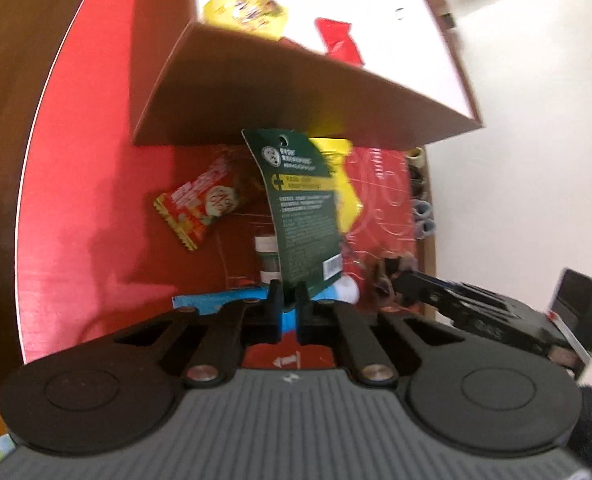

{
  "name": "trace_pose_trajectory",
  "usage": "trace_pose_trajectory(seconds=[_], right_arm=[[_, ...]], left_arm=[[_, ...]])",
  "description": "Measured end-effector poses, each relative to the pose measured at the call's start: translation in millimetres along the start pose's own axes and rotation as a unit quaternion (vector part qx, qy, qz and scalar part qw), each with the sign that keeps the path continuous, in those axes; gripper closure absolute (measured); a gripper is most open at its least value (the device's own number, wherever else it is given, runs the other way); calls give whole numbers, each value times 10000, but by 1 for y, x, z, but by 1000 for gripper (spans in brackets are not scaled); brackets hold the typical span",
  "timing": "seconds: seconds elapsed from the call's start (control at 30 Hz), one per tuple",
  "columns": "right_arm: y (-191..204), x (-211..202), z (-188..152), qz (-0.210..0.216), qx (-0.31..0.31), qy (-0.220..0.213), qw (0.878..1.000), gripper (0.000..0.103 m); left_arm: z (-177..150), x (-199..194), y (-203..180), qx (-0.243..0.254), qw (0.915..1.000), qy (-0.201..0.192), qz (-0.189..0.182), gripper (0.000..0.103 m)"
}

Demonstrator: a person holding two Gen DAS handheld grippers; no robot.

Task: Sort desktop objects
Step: 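Lift the scrunchie with the right tool while the left tool lifts the green card toward the box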

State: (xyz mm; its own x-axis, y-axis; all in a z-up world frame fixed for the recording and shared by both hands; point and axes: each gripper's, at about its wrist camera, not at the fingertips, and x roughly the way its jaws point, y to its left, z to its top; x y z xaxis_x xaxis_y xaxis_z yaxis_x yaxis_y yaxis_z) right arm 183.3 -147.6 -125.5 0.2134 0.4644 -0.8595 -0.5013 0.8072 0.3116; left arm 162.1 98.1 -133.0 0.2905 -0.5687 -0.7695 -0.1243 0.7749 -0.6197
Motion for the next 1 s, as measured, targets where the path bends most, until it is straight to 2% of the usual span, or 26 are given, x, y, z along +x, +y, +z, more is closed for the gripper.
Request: trace_pose_trajectory(seconds=[0.17,0.3,0.47,0.57,0.63,0.67,0.77,0.87,1.0], right_arm=[[4,0,1,3,-75,4,10000,89],[4,-2,1,-31,-43,-19,10000,89],[4,-2,0,-44,-22,-10,10000,89],[6,-2,-1,-31,-48,-4,10000,89],[8,-1,-1,-22,-65,0,10000,89],[8,-1,-1,-23,-68,3,10000,89],[7,-1,-2,-53,-45,19,10000,89],[7,-1,-3,-87,-42,40,9999,89],[7,-2,-3,-129,-48,62,9999,89]], left_arm=[[-3,-9,-2,309,9994,-76,164,103],[-7,-3,4,279,9993,131,214,103],[-16,-6,8,190,9997,89,94,103],[-13,-4,11,223,9989,15,414,103],[-12,-2,17,249,9981,93,555,94],[-11,0,21,262,9976,132,626,83],[-11,-4,27,332,9968,44,725,80],[-3,-9,38,179,9975,-173,657,70],[14,-9,49,-59,9982,-377,459,70]])
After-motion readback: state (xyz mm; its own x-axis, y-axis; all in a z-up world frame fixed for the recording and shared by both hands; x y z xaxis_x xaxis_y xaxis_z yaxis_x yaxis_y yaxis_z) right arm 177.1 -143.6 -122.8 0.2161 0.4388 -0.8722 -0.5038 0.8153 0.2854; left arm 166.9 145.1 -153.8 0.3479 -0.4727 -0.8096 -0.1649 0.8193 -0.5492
